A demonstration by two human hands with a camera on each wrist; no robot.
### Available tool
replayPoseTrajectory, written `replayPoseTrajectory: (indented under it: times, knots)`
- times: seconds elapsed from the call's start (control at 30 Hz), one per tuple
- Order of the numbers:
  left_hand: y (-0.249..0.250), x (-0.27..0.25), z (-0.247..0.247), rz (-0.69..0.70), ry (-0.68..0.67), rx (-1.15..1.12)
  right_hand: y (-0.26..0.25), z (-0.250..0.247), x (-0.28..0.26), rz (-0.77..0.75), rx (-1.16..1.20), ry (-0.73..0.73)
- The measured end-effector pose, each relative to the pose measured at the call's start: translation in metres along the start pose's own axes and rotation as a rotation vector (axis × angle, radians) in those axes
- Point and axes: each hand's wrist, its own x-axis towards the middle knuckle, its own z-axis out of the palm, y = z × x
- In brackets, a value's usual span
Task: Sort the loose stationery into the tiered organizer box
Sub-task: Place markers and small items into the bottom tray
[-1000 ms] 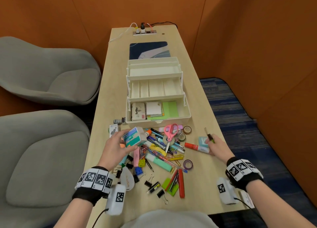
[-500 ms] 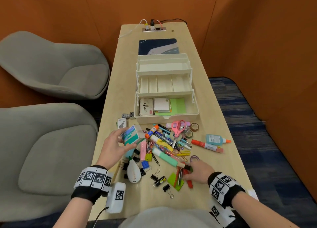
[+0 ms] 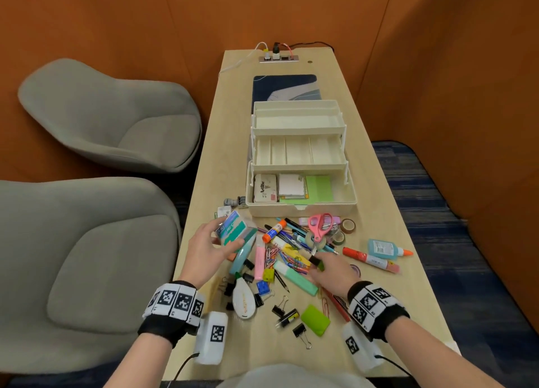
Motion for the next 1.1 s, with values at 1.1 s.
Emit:
replayPoseTrajectory:
  times: [1.1]
  knots:
    - [0.136, 0.189, 0.200, -0.039, -0.402, 0.799, 0.046, -0.068, -0.039, 0.196, 0.171, 0.035]
